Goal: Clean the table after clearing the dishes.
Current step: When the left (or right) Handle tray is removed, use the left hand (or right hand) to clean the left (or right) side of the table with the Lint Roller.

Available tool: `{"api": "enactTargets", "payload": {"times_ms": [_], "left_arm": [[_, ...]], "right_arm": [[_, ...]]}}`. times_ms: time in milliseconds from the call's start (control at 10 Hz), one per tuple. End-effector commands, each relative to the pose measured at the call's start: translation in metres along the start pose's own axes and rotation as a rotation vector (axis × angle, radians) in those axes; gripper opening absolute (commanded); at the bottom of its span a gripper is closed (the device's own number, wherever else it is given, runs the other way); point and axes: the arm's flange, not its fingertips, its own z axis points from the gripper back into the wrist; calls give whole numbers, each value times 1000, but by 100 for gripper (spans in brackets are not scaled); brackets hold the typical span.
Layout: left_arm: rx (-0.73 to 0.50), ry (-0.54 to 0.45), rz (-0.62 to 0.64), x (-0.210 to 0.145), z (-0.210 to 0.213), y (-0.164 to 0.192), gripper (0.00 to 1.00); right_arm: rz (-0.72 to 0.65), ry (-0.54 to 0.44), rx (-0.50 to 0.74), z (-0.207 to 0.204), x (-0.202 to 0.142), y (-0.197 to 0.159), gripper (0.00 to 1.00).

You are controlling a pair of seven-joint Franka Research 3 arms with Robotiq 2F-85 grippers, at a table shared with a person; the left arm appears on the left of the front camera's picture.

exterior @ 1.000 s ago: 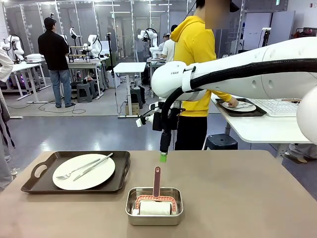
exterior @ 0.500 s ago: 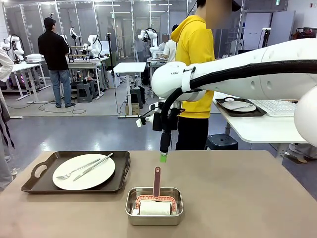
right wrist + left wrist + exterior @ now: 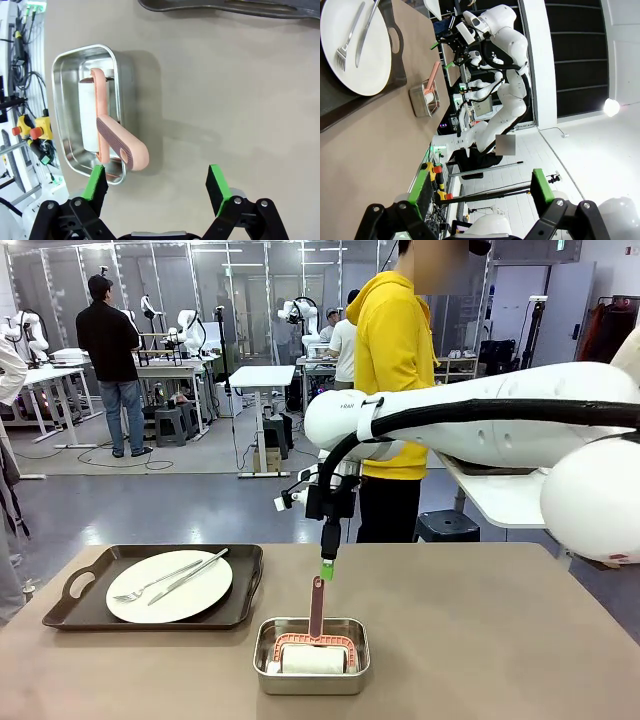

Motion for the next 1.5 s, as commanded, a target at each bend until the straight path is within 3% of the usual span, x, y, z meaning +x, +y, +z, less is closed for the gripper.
{"api": "enactTargets", "payload": {"times_ms": [0, 700, 1400], "left_arm": [[6, -5, 3, -2, 2, -1, 100], [6, -5, 3, -2, 2, -1, 100], [6, -5, 3, -2, 2, -1, 100]], "right_arm": [[6, -20, 80, 2, 13, -6, 100], [-1, 22, 217, -29, 27, -10, 100], [-45, 43, 280, -47, 32, -14, 97]]}}
